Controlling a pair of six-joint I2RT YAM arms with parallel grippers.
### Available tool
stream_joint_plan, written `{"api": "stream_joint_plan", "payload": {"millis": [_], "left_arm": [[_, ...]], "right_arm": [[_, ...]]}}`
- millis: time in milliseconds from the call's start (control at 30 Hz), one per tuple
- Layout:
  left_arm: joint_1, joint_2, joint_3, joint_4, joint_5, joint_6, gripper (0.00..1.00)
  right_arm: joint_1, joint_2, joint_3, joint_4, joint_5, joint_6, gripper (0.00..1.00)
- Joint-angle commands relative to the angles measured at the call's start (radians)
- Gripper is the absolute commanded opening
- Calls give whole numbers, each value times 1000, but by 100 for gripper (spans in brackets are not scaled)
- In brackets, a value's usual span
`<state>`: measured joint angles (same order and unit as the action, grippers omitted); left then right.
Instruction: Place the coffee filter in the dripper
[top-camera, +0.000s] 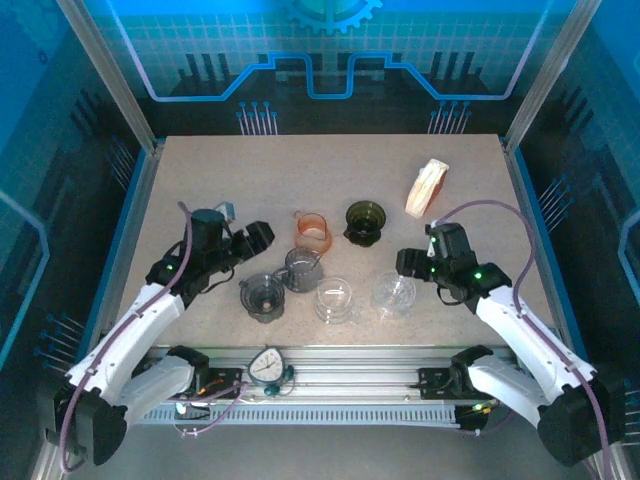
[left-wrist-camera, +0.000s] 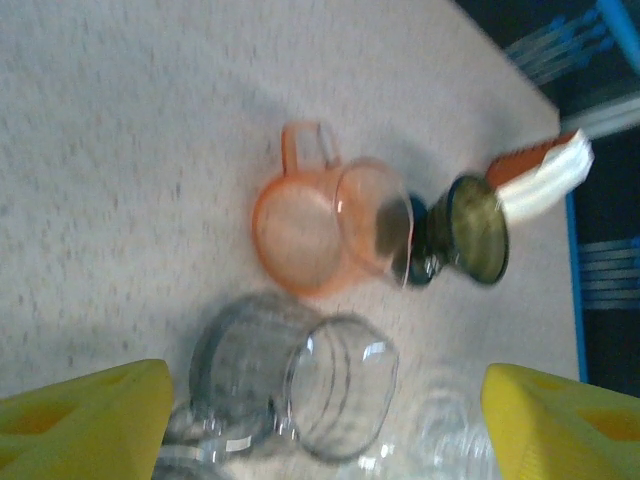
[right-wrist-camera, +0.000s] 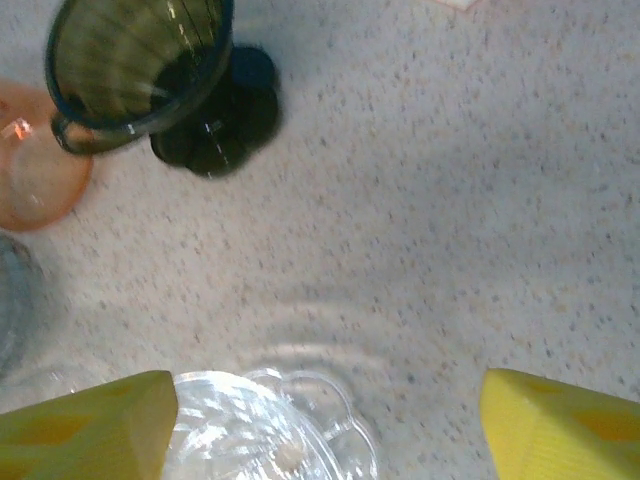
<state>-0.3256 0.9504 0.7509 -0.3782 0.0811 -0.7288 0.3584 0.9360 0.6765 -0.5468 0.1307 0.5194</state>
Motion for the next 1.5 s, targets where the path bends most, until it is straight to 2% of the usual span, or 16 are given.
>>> {"api": "stream_joint_plan", "payload": {"millis": [0,33,233,500,600,667,767,1033,1233,1467], "left_arm": [[-52,-26,-28,-123,10,27,85],[-61,-33,-37,-123,11,23,88],[-73,-41,-83,-84,24,-5,91],[-79,-31,-86,-69,34,-11,93],[-78,-30,-86,-67,40,-14,94],[-80,-30,-84,-67,40,-17,95],[-80,-30,-79,-67,40,-18,99],[-82,-34,-54,-77,43,-14,99],[-81,-51,-31,-92,30,-5,99],[-80,-93,-6,-127,-10,10,99]], "right_arm": [[16,-18,-29,-90,-29,4,74],[16,-15,-37,-88,-39,2,71],[32,27,-85,-15,-116,8,57],[48,78,-96,-1,-115,7,39],[48,88,-100,3,-124,6,25],[51,93,-99,3,-131,4,11],[51,84,-84,-9,-131,0,0],[52,12,58,-115,-130,-37,0],[64,-2,197,-174,-218,-45,0],[177,94,343,-166,-333,5,0]]}}
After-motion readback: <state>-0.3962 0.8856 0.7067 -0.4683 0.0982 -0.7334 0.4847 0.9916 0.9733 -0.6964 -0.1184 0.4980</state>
